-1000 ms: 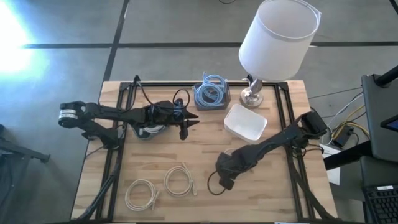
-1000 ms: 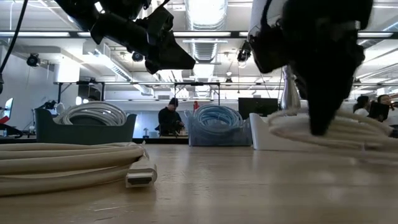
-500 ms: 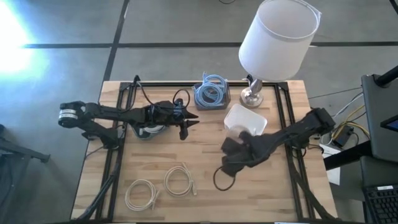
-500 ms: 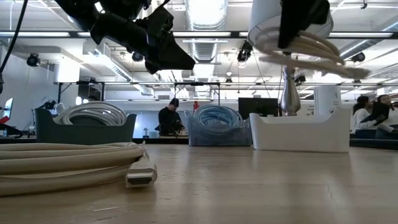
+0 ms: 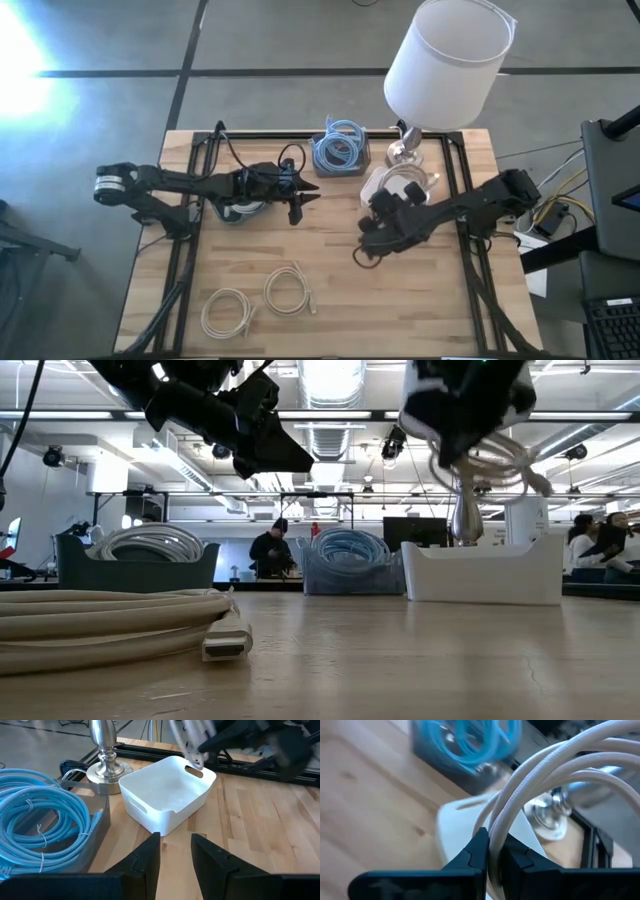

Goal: Sort HDMI cables
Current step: Put the top right light brown HDMI cable into the white bin

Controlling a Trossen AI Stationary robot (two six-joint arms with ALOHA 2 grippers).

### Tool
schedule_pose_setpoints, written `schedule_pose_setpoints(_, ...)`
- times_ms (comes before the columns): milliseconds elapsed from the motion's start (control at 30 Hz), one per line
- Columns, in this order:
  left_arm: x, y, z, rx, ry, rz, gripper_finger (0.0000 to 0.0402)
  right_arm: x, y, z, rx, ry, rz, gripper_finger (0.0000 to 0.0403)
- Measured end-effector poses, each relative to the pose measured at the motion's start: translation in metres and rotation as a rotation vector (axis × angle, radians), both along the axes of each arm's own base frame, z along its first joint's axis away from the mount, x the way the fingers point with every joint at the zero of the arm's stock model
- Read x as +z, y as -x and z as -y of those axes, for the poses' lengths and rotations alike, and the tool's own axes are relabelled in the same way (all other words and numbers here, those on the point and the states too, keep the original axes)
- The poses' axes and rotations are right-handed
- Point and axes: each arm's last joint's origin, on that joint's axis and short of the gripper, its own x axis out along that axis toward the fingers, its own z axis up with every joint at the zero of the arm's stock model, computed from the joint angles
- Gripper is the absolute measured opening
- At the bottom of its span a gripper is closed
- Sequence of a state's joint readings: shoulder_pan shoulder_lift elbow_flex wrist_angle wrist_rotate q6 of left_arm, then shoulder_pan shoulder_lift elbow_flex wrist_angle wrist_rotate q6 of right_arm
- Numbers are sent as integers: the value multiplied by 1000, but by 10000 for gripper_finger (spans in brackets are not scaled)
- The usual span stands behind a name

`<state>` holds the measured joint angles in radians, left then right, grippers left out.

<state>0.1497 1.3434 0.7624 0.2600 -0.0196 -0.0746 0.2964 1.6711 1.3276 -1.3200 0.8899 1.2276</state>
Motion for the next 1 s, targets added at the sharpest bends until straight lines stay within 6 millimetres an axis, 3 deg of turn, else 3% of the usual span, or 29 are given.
schedule_pose_setpoints(233, 0, 0, 0, 2, -1, 0, 113, -48, 12, 16, -169, -12, 102, 27)
schedule_pose_setpoints(500, 0, 0, 0, 2, -15, -2, 113, -83, 19, 31, -201, 3, 141, 28)
schedule_pose_setpoints(700, 0, 0, 0, 1, -15, -2, 113, -92, 24, 41, -210, -10, 84, 29)
schedule_pose_setpoints(1000, 0, 0, 0, 0, -16, -2, 113, -86, 16, 46, -180, -67, 28, 29)
